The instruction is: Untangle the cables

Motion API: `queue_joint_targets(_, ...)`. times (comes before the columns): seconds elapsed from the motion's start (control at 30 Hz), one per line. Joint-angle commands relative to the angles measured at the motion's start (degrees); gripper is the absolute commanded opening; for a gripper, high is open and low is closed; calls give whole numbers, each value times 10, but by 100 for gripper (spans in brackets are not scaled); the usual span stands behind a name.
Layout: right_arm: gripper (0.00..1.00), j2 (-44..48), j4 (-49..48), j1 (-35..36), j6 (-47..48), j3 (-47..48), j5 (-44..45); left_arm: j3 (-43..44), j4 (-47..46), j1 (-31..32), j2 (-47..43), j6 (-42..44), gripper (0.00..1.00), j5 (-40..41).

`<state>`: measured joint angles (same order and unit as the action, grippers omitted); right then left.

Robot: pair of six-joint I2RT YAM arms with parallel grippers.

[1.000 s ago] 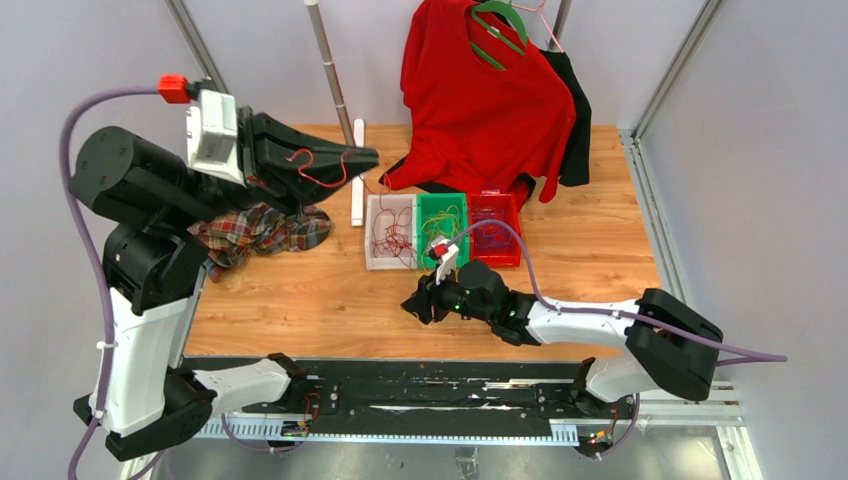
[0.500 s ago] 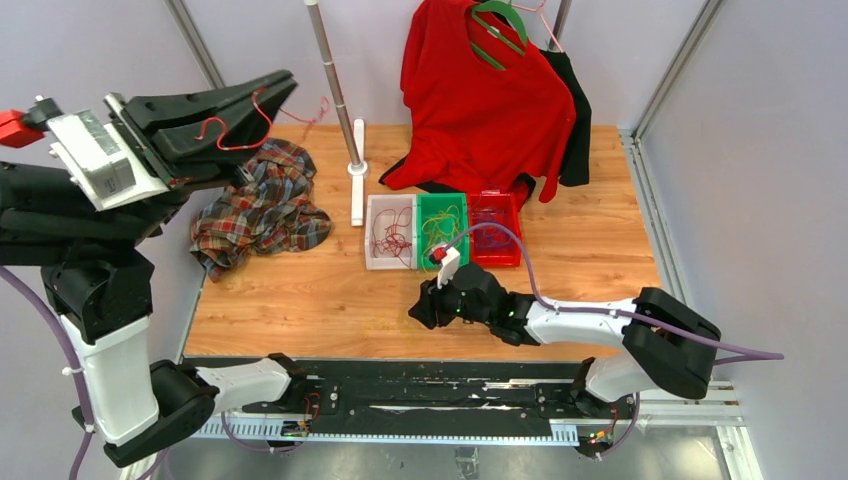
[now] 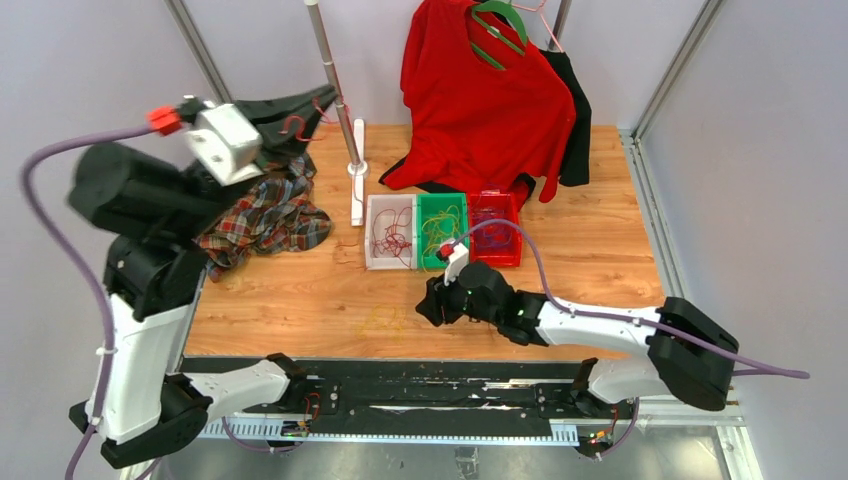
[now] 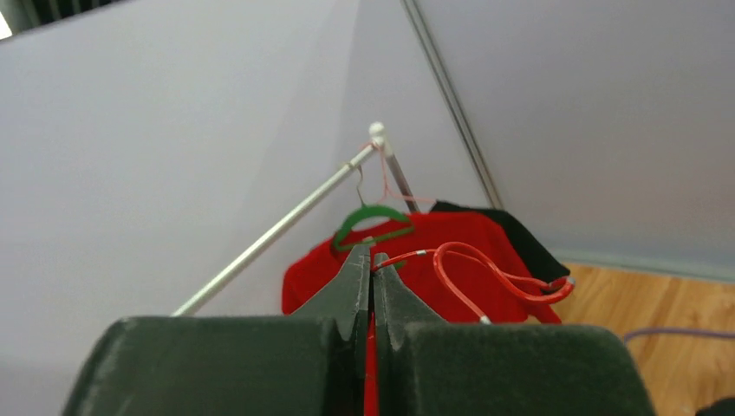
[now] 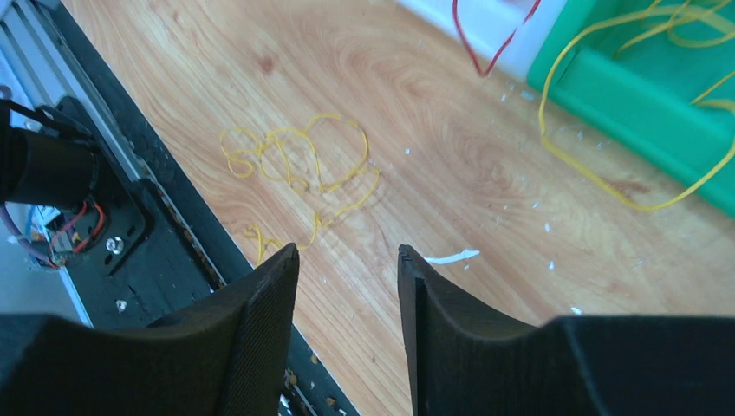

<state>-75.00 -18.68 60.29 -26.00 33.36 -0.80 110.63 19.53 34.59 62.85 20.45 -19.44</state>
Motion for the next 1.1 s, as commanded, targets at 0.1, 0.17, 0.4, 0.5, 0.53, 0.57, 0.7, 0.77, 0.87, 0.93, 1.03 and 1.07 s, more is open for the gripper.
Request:
queue_joint_targets(0.1,49,74,24,-23,41,39,61,-173,-13,2,-19,40,1,10)
queue_joint_targets(0.17,48,81,19,-29,39,41,83,-210,-30,2,-12,44,1,4)
queue_joint_targets(0.4,45,99,42,-67,35,52,151,-234,-75,-6,65,54,1,27)
queue_joint_targets(0.5,44,112,48,-83,44,47,150,-233,-92,-26,99,62,1,23)
queue_joint_targets(0.53,44,118,48,-87,47,43,150,-233,-96,-33,109,70,1,21)
queue_joint_targets(0.57,44,122,48,-90,51,41,150,-233,-102,-40,123,73,0,23)
queue_joint_targets(0.7,43,136,53,-94,63,37,141,-228,-107,-64,163,67,1,11)
queue_joint_targets(0.77,43,138,61,-94,65,36,140,-224,-110,-66,179,65,1,7)
queue_joint_targets(0.87,42,140,71,-95,64,32,140,-222,-120,-66,197,55,1,-5)
queue_joint_targets(0.93,42,142,71,-95,63,29,141,-225,-128,-66,210,52,1,-9)
queue_joint_targets(1.03,41,149,75,-97,67,30,139,-236,-126,-67,231,53,1,-2)
queue_joint_targets(1.07,41,153,76,-99,69,29,139,-248,-126,-67,237,61,1,1)
